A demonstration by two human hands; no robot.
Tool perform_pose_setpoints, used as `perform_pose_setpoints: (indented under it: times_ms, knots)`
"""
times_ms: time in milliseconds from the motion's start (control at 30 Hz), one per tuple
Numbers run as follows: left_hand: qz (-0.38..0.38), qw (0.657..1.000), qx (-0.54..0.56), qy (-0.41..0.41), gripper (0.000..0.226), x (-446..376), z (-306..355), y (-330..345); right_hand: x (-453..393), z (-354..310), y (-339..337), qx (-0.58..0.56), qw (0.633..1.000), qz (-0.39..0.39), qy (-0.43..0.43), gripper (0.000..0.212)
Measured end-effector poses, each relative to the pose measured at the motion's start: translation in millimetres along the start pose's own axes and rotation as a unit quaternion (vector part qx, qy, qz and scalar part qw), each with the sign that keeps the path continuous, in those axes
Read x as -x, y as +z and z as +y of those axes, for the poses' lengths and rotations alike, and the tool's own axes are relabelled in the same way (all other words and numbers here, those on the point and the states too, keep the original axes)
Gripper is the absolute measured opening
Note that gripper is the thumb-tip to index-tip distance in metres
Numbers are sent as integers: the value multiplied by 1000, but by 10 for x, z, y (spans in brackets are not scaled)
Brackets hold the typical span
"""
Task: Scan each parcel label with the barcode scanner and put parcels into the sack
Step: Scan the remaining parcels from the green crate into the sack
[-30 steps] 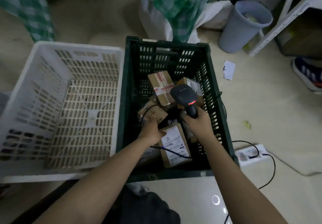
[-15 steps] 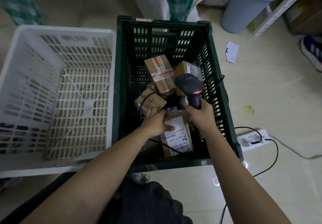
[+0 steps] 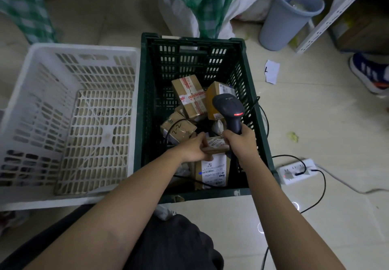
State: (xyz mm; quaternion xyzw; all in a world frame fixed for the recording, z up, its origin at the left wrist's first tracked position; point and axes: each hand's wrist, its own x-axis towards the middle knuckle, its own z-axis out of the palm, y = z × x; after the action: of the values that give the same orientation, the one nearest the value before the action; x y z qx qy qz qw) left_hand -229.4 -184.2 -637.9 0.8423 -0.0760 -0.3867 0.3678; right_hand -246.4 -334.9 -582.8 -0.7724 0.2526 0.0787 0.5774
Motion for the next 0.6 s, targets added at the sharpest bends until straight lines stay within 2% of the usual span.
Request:
perform_pose_setpoints:
  times_ms: [133, 267, 367, 600]
  knots:
    - [-5, 999, -40, 8, 46, 13, 51, -52, 95, 3, -82, -27, 1000, -2, 15, 8]
    - [8, 995, -97, 9, 65, 135, 0, -161, 207, -45, -118, -29, 1000, -5, 6, 11]
    - [44, 998, -53, 7, 76, 325, -63, -319, 288, -67, -69, -46, 999, 2, -22, 12]
    - [172, 983, 64, 14, 66, 962, 50, -1124, 452, -428, 221, -121, 989, 32, -78, 12]
